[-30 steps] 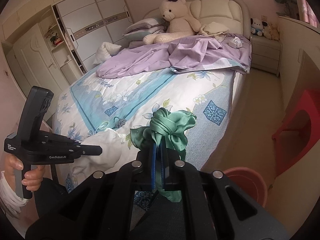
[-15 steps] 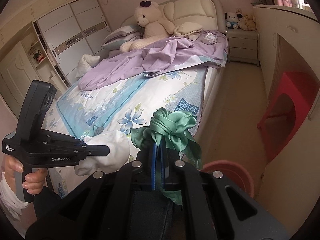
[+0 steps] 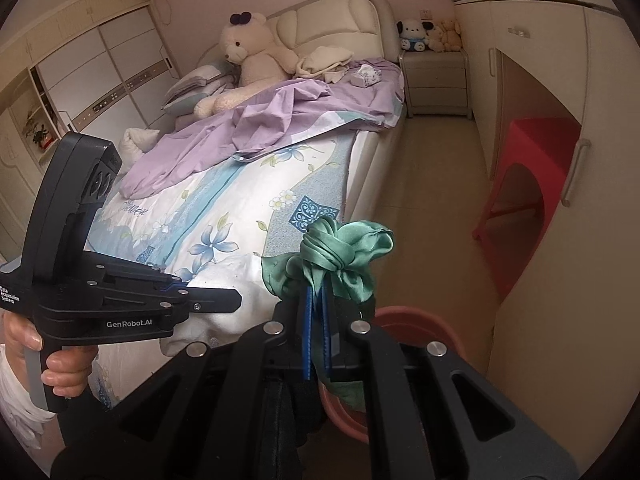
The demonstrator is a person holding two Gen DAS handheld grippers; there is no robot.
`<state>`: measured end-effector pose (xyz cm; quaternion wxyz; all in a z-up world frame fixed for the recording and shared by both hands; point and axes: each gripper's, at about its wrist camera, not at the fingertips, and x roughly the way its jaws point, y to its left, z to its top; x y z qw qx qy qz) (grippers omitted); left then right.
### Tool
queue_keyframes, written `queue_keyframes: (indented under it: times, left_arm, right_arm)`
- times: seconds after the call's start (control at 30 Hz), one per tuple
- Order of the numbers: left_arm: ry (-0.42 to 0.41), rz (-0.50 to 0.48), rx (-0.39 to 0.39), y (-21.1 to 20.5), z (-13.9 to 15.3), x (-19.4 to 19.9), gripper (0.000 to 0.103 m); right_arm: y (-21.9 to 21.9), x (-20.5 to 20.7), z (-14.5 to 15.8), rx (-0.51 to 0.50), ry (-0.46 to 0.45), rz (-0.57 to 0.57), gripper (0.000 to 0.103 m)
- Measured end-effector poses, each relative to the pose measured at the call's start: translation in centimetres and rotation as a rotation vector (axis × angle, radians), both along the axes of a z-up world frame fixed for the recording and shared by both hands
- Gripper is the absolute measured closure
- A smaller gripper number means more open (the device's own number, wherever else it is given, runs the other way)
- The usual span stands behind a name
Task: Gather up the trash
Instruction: 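Lift and carry the white cloth and green fabric in both tools over the pink bucket, then open both tools dropping the white cloth and green fabric into the bucket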
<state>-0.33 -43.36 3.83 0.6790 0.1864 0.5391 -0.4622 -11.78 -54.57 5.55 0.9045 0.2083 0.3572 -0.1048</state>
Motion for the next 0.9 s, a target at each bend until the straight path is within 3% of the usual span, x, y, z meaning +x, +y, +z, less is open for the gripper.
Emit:
queue_keyframes:
  times: [0.53,0.63,0.7,0.83,0.9]
  left_arm:
    - [0.041,-0.114,0.109,-7.3,-6.2,-2.4,0.094]
    - [0.025,-0.125,0.139,-7.9,-7.5,-2.8,0.077]
    - [0.01,-0.134,0.152,-8.2,-8.0,-3.2,0.057]
    - [-0.024,-0.139,0.173,-8.4,-8.7,-3.4,0.048]
    - [-0.04,-0.133,0.183,-8.0,-8.9,-3.2,0.034]
  right_arm:
    - [-3.8,-2.4,-3.8,0.042,0.069,-0.098,0.099]
    - [-3.9,-2.3,-4.6,0.051,0.081,-0.102,0.098]
    - [-4.0,-2.3,-5.0,0.058,0.087,-0.103,0.099]
    - [-4.4,-2.1,-5.6,0.07,0.096,-0.105,0.098]
    - [-4.4,-2.0,-5.9,0.075,0.103,-0.105,0.098]
